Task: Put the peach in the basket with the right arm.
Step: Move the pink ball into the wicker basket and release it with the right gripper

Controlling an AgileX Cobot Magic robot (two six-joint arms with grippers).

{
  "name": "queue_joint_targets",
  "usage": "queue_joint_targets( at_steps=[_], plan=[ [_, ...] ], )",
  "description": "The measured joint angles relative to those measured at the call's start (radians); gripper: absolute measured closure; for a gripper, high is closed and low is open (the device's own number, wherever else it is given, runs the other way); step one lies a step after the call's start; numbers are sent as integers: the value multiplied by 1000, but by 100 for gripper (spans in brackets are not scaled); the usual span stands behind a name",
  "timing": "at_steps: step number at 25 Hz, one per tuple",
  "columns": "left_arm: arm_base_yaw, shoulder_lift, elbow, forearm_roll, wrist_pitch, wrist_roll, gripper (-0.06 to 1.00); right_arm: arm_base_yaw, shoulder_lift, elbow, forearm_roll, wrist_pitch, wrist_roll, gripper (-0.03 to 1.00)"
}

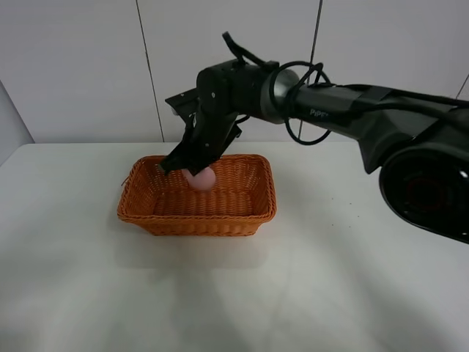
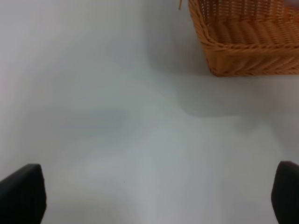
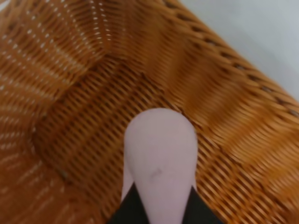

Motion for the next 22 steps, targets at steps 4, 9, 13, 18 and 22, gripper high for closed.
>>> queue_joint_targets(
  at_steps=[4, 9, 13, 18, 22],
  plan=[
    [0, 0, 0, 0, 0, 0, -5, 0, 69, 0, -1, -5, 1, 79],
    [0, 0, 0, 0, 0, 0, -5, 0, 89, -3, 1, -8, 8, 42],
    [0, 0, 0, 0, 0, 0, -5, 0, 89, -50, 4, 18, 26, 29],
    [0, 0, 0, 0, 0, 0, -5, 0, 89, -220, 9, 162, 26, 28],
    [0, 0, 0, 0, 0, 0, -5, -1, 89, -364, 6, 257, 26, 28]
  ],
)
